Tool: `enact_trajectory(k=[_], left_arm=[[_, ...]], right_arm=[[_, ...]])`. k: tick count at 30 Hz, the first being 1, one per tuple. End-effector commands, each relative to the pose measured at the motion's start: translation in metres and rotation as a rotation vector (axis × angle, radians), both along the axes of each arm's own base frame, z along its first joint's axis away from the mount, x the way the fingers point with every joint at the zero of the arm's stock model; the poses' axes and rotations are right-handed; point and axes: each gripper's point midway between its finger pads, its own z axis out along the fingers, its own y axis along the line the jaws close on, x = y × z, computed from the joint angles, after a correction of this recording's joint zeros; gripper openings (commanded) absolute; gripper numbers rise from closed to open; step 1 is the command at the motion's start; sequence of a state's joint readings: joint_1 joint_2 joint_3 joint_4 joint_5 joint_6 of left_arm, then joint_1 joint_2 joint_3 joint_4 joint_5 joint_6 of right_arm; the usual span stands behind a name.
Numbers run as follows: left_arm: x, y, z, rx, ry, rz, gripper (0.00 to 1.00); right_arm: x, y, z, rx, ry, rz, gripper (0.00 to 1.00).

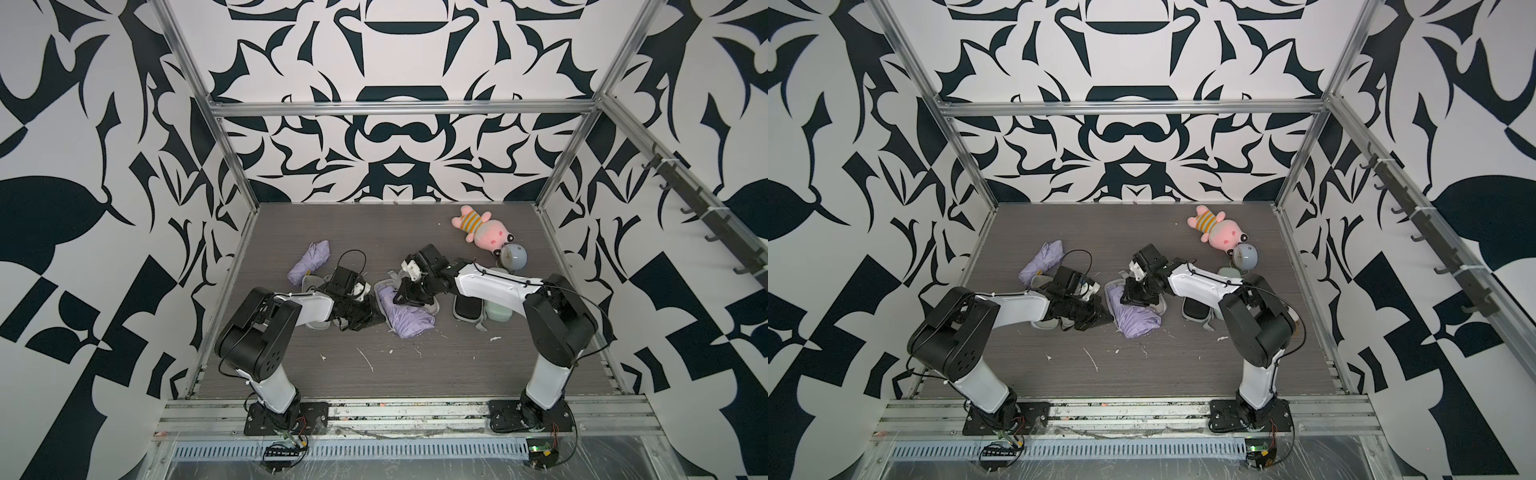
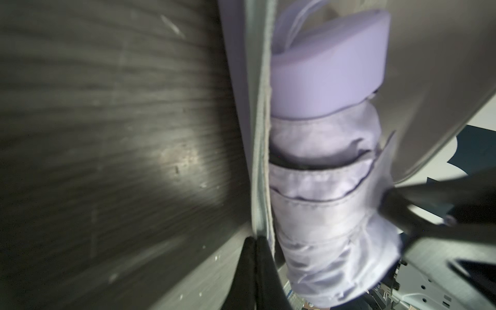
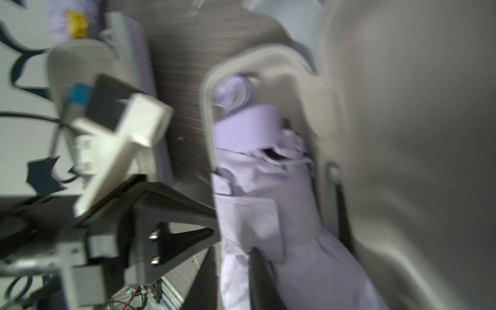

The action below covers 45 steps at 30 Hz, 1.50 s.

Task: Put umbrellas into zippered umbrella sleeves
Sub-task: Adjust the umbrella in the umbrella sleeve.

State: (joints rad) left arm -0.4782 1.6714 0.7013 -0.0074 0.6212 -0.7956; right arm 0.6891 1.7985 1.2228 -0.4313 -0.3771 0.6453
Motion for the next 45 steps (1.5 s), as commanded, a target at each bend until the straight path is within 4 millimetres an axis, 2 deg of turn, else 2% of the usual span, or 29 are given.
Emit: enact_trajectory(k=[1,3,4,7,8,13,17,20,22,25,29,31,35,37,38,41,45], left_arm=[[-0.002,0.005,0.009,0.02,-0.012,0.004,0.05],[-0.003,0.007,0.013,0.012,-0.021,0.013,0.05],[-0.003,0.007,0.015,0.01,-0.026,0.016,0.05],[-0.003,0.007,0.01,0.007,-0.019,0.029,0.05],[-0.003,0.007,0.007,0.006,-0.012,0.033,0.05],[-0.004,0.005,0.003,0.001,-0.004,0.036,0.05],[-0.007,0.005,-0.004,0.005,0.01,0.025,0.02],[-0.008,0.0,-0.007,-0.009,0.017,0.016,0.0],[-0.008,-0.003,-0.006,-0.012,0.014,0.009,0.0],[-0.01,-0.002,-0.008,-0.009,0.016,0.006,0.0],[-0.011,-0.002,-0.01,-0.007,0.023,0.0,0.0],[-0.01,-0.003,-0.009,-0.006,0.023,-0.005,0.0],[-0.01,-0.002,-0.009,0.001,0.019,-0.007,0.0],[-0.01,-0.002,-0.01,0.0,0.022,-0.003,0.0],[-0.011,-0.002,-0.01,-0.001,0.023,-0.003,0.0],[-0.009,-0.002,-0.009,-0.001,0.017,0.0,0.0],[-0.01,-0.001,-0.008,0.003,0.017,0.003,0.0]], right_arm=[[0.007,-0.025,0.046,-0.235,-0.193,0.091,0.6],[0.002,-0.039,0.044,-0.36,-0.187,0.107,0.69],[-0.001,-0.04,0.043,-0.396,-0.187,0.119,0.74],[-0.012,-0.024,0.04,-0.423,-0.213,0.146,0.88],[-0.015,-0.017,0.038,-0.424,-0.214,0.156,0.99],[-0.022,0.003,0.007,-0.427,-0.15,0.15,1.0],[-0.026,0.017,-0.018,-0.405,-0.088,0.157,0.97],[-0.032,0.02,-0.038,-0.408,-0.048,0.172,0.87],[-0.033,0.015,-0.044,-0.402,-0.032,0.17,0.74],[-0.03,0.018,-0.027,-0.296,-0.047,0.17,0.53],[-0.027,0.028,0.023,-0.147,-0.12,0.206,0.24],[-0.026,0.029,0.051,-0.079,-0.152,0.209,0.15],[-0.019,0.029,0.102,0.082,-0.212,0.168,0.07],[-0.013,0.032,0.119,0.167,-0.243,0.138,0.03],[-0.01,0.036,0.125,0.212,-0.267,0.126,0.0],[0.004,0.045,0.133,0.324,-0.368,0.075,0.0],[0.019,0.036,0.136,0.471,-0.615,-0.044,0.0]])
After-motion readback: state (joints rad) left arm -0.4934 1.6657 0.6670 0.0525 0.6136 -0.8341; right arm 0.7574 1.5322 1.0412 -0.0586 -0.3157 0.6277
